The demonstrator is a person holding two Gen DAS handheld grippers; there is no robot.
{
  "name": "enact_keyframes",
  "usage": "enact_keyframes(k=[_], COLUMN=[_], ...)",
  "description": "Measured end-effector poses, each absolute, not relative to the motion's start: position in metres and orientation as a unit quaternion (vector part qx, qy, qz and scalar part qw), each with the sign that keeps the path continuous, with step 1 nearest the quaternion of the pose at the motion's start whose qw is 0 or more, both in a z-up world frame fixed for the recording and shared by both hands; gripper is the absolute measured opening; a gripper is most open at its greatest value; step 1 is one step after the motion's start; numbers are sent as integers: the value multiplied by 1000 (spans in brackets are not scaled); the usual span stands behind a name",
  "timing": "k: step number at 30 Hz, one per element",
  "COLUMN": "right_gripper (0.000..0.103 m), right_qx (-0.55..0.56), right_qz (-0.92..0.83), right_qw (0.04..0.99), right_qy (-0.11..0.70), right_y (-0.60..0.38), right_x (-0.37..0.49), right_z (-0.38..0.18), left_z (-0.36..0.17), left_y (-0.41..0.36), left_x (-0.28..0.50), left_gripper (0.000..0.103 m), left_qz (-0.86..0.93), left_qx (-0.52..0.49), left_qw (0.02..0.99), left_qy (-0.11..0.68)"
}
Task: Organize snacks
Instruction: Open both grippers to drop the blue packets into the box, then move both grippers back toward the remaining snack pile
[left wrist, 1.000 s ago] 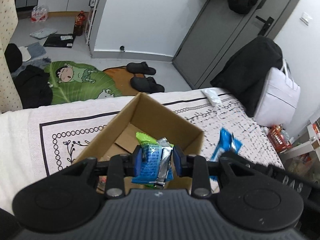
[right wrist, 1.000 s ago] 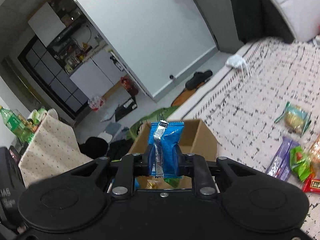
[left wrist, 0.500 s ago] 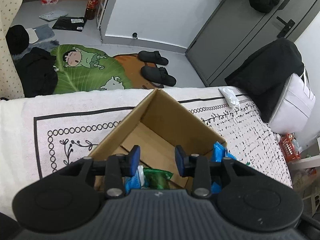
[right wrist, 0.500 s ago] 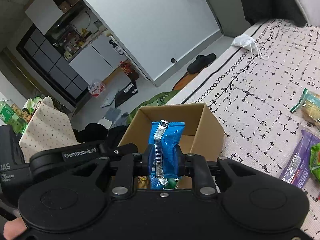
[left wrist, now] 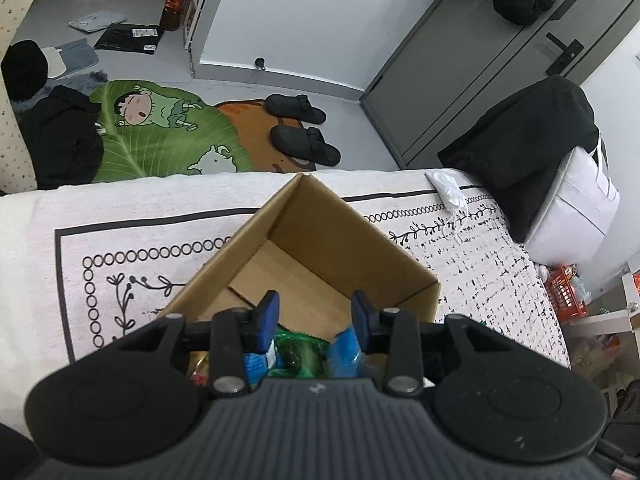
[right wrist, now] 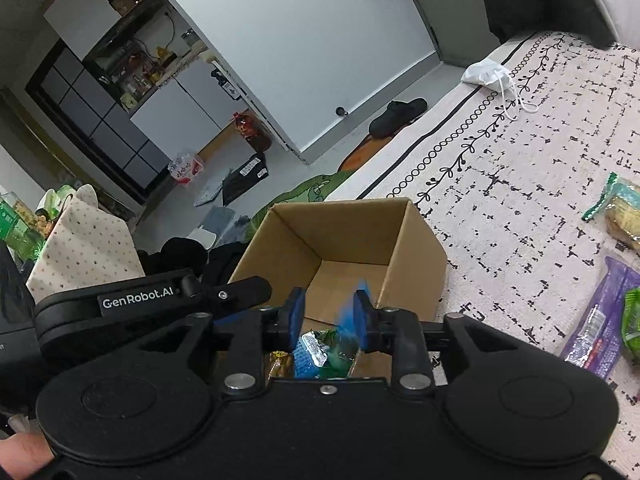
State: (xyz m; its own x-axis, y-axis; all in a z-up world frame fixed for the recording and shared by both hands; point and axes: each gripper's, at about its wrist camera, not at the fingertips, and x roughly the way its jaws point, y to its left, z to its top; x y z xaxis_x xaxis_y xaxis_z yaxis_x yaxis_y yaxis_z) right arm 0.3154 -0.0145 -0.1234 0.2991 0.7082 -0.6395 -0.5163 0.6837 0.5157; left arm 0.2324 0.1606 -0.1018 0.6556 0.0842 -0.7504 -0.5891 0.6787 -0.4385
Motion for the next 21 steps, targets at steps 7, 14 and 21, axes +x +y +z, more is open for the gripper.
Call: enact_keyframes(k=[7, 14, 21], right_gripper=[50, 69, 85], right_qx=[113, 115, 92], right_qz=[365, 342, 322], right_qw=[812, 831, 845], right_qy=[441, 423, 416], right_y=[-37, -63, -82], right_x=[312, 303, 288], right_z=[-110, -89, -79], left_z=[-82, -68, -56], left_y=[153, 141, 126], left_x=[225, 216, 203], left_gripper=[63, 73, 80], left_qz=[194, 186, 194], left_qx=[-329, -331, -319], left_qw=[850, 849, 847], left_qy=[363, 366, 377])
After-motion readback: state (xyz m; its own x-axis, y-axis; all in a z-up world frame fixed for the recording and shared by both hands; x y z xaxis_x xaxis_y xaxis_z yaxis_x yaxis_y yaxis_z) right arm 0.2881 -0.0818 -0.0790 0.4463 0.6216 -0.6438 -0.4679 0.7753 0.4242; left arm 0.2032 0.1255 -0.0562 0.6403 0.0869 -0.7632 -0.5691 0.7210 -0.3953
